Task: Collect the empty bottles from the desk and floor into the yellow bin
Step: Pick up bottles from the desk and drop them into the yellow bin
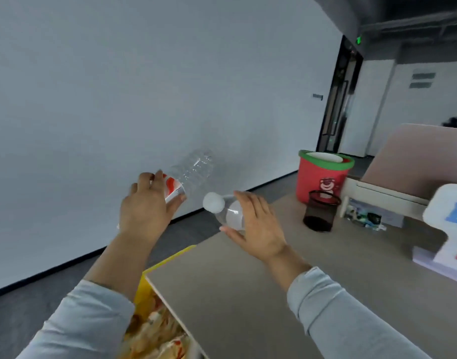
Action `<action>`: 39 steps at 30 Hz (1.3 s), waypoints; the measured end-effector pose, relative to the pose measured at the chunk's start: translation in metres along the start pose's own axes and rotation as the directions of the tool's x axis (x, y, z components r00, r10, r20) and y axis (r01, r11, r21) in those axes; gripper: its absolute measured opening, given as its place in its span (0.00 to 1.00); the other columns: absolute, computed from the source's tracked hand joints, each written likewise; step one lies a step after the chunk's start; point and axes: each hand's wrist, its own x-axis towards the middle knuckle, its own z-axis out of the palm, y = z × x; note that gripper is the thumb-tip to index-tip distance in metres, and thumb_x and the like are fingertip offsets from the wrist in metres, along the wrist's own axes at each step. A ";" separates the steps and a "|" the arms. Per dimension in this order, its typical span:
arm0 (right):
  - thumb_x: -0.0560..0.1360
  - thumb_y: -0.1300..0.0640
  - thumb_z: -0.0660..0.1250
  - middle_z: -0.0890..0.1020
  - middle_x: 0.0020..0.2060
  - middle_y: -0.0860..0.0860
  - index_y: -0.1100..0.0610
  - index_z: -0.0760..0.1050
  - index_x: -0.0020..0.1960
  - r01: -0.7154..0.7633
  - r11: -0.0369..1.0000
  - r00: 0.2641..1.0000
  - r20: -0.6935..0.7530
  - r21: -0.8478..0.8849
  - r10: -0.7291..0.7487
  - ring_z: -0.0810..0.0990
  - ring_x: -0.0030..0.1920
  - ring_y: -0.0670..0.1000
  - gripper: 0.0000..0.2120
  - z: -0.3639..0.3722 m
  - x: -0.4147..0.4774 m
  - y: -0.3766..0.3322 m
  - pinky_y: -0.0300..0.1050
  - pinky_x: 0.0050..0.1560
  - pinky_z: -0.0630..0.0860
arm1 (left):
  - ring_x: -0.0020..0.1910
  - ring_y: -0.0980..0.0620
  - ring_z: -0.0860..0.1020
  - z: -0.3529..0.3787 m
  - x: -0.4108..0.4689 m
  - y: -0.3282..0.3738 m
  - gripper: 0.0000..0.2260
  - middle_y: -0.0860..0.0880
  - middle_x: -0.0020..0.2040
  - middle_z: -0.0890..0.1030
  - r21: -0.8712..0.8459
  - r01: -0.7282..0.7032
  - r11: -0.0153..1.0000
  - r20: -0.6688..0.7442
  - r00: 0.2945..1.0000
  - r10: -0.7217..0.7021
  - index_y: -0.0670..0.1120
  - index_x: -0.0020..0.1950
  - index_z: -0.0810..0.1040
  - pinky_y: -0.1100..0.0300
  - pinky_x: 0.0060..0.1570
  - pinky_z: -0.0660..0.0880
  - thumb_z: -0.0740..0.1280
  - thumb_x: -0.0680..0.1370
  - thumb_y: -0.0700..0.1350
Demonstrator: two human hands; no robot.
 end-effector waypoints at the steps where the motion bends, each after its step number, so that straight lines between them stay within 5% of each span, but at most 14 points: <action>1: 0.71 0.36 0.59 0.78 0.57 0.55 0.57 0.64 0.66 0.017 0.999 1.000 0.007 0.047 -0.017 0.73 0.57 0.54 0.32 0.016 0.010 -0.009 0.47 0.55 0.74 | 0.62 0.37 0.70 -0.004 0.001 -0.018 0.32 0.41 0.67 0.68 0.040 0.030 0.999 0.004 1.000 -0.031 0.41 0.73 0.63 0.44 0.53 0.72 0.62 0.76 0.59; 3: 0.71 0.40 0.62 0.76 0.62 0.57 0.57 0.63 0.68 0.028 0.993 0.998 0.055 0.114 -0.035 0.71 0.62 0.55 0.32 0.043 0.031 -0.025 0.49 0.63 0.68 | 0.62 0.38 0.70 -0.014 0.001 -0.049 0.32 0.40 0.67 0.68 0.112 0.090 0.990 0.015 0.996 -0.093 0.41 0.73 0.62 0.44 0.53 0.73 0.60 0.77 0.59; 5: 0.72 0.46 0.66 0.66 0.71 0.57 0.55 0.58 0.73 0.014 0.997 0.968 0.249 0.077 -0.033 0.63 0.71 0.56 0.34 0.070 0.051 -0.033 0.57 0.71 0.60 | 0.63 0.39 0.70 -0.021 -0.001 -0.075 0.32 0.41 0.67 0.67 0.165 0.141 0.976 0.020 0.989 -0.146 0.41 0.74 0.60 0.46 0.55 0.73 0.59 0.77 0.60; 7: 0.74 0.48 0.66 0.53 0.76 0.54 0.53 0.48 0.76 -0.030 1.000 0.860 0.509 -0.005 0.029 0.52 0.76 0.55 0.39 0.092 0.061 -0.040 0.60 0.73 0.52 | 0.64 0.40 0.69 -0.024 -0.003 -0.095 0.32 0.42 0.68 0.66 0.209 0.174 0.962 0.038 0.982 -0.185 0.42 0.75 0.58 0.48 0.56 0.72 0.57 0.78 0.61; 9: 0.75 0.47 0.64 0.51 0.77 0.52 0.52 0.45 0.76 -0.021 0.999 0.808 0.587 -0.049 0.046 0.52 0.75 0.55 0.38 0.107 0.062 -0.050 0.58 0.74 0.51 | 0.65 0.42 0.69 -0.023 -0.005 -0.109 0.31 0.43 0.69 0.65 0.251 0.187 0.950 0.069 0.975 -0.210 0.44 0.75 0.57 0.50 0.57 0.72 0.56 0.78 0.61; 16: 0.77 0.47 0.60 0.65 0.71 0.51 0.54 0.54 0.74 -0.049 0.999 0.874 0.484 -0.009 0.047 0.66 0.68 0.54 0.30 0.111 0.049 -0.045 0.49 0.67 0.62 | 0.66 0.43 0.68 0.019 -0.001 -0.107 0.31 0.45 0.70 0.64 0.257 0.133 0.957 0.217 0.957 -0.191 0.45 0.75 0.55 0.51 0.59 0.71 0.55 0.78 0.61; 21: 0.78 0.48 0.59 0.67 0.69 0.51 0.53 0.55 0.74 -0.096 0.994 0.883 0.456 -0.058 0.112 0.67 0.67 0.54 0.28 0.088 0.044 -0.013 0.49 0.66 0.63 | 0.73 0.41 0.58 0.059 0.013 -0.079 0.35 0.45 0.76 0.55 0.291 0.032 0.956 0.440 0.883 -0.164 0.48 0.77 0.47 0.46 0.67 0.61 0.56 0.77 0.63; 30: 0.78 0.48 0.58 0.68 0.68 0.51 0.52 0.56 0.73 -0.180 0.973 0.852 0.472 -0.145 0.228 0.68 0.66 0.54 0.26 0.042 -0.001 0.031 0.49 0.64 0.64 | 0.67 0.46 0.65 0.084 0.005 0.004 0.24 0.47 0.69 0.66 0.160 -0.163 0.974 0.355 0.930 0.097 0.47 0.73 0.60 0.53 0.61 0.67 0.57 0.79 0.56; 39: 0.78 0.49 0.58 0.71 0.67 0.51 0.52 0.59 0.73 -0.353 0.896 0.823 0.366 -0.268 0.434 0.69 0.65 0.53 0.24 -0.057 -0.077 0.106 0.48 0.65 0.65 | 0.65 0.46 0.67 0.114 -0.029 0.142 0.22 0.47 0.67 0.68 -0.047 -0.409 0.911 0.330 0.855 0.400 0.46 0.71 0.64 0.54 0.61 0.67 0.58 0.79 0.53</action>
